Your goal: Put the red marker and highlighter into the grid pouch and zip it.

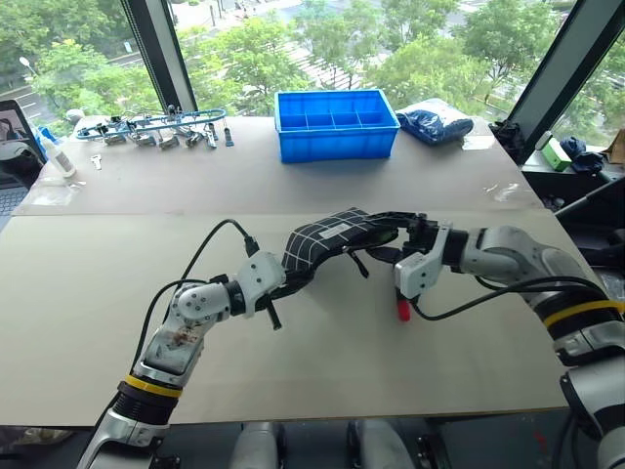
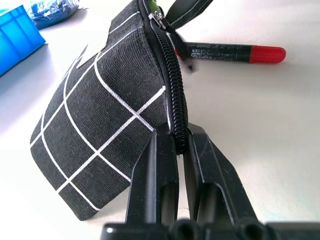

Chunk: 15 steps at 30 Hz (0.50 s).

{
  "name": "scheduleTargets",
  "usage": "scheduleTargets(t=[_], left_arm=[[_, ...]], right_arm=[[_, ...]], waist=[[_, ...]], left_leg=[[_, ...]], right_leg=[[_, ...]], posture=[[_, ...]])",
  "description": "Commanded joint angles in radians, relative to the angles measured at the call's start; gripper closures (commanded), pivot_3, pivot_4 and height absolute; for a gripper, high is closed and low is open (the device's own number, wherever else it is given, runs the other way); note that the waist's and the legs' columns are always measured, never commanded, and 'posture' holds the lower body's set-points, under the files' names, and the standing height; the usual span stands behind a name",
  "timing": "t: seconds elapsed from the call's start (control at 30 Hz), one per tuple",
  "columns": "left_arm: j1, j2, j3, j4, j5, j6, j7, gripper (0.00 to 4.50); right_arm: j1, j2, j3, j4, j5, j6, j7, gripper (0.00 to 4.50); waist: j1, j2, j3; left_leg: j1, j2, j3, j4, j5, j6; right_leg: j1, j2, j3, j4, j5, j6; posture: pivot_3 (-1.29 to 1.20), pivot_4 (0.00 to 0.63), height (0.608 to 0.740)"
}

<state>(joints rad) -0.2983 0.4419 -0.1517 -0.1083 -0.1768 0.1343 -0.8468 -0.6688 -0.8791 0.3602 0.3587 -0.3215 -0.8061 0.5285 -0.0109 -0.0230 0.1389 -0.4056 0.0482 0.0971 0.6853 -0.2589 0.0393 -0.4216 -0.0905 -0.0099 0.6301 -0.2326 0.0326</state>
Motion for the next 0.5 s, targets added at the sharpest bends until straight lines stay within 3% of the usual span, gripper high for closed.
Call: scheduleTargets(t=[0.03,0.17,0.3,0.4,0.5], left_arm=[[-0.004,-0.002,0.028,-0.017,-0.052,-0.016,-0.019,4.5],[-0.016,-0.007,0.045,-0.007,-0.076,0.005,-0.021,4.5],[-0.023,-0.011,0.061,-0.016,-0.106,0.045,-0.011,4.5],[-0.021,-0.01,0.08,-0.032,-0.144,0.093,-0.012,4.5],[-0.01,0.005,0.091,-0.054,-0.18,0.148,-0.023,4.5]], right_arm=[[0.11,-0.063,-0.09,-0.228,0.386,0.308,0.235,0.93],[0.208,-0.126,-0.162,-0.357,0.555,0.597,0.367,0.93],[0.272,-0.143,-0.202,-0.366,0.527,0.72,0.38,0.93],[0.271,-0.097,-0.202,-0.343,0.439,0.894,0.273,0.93],[0.271,-0.024,-0.238,-0.405,0.519,1.226,0.214,0.93]], waist=[[0.0,0.0,0.0],[0.0,0.0,0.0],[0.007,0.0,0.0],[0.01,0.0,0.0],[0.012,0.0,0.0]], left_leg=[[0.0,0.0,-0.001,0.0,0.0,0.0],[0.001,0.001,-0.004,0.0,-0.001,0.001],[0.001,0.0,-0.005,0.0,-0.001,0.002],[0.001,-0.001,-0.004,0.0,-0.001,0.002],[0.001,-0.001,-0.004,0.0,-0.001,0.002]], right_leg=[[0.0,0.0,0.0,0.0,0.0,0.0],[0.0,0.0,0.001,0.0,0.0,0.0],[0.001,0.0,0.0,0.001,0.0,0.0],[0.0,0.0,0.0,0.001,0.0,0.0],[0.0,0.0,0.0,0.001,0.0,0.0]], posture=[[0.0,0.15,0.74],[0.0,0.15,0.74],[0.0,0.15,0.74],[0.0,0.15,0.74],[0.0,0.15,0.74]])
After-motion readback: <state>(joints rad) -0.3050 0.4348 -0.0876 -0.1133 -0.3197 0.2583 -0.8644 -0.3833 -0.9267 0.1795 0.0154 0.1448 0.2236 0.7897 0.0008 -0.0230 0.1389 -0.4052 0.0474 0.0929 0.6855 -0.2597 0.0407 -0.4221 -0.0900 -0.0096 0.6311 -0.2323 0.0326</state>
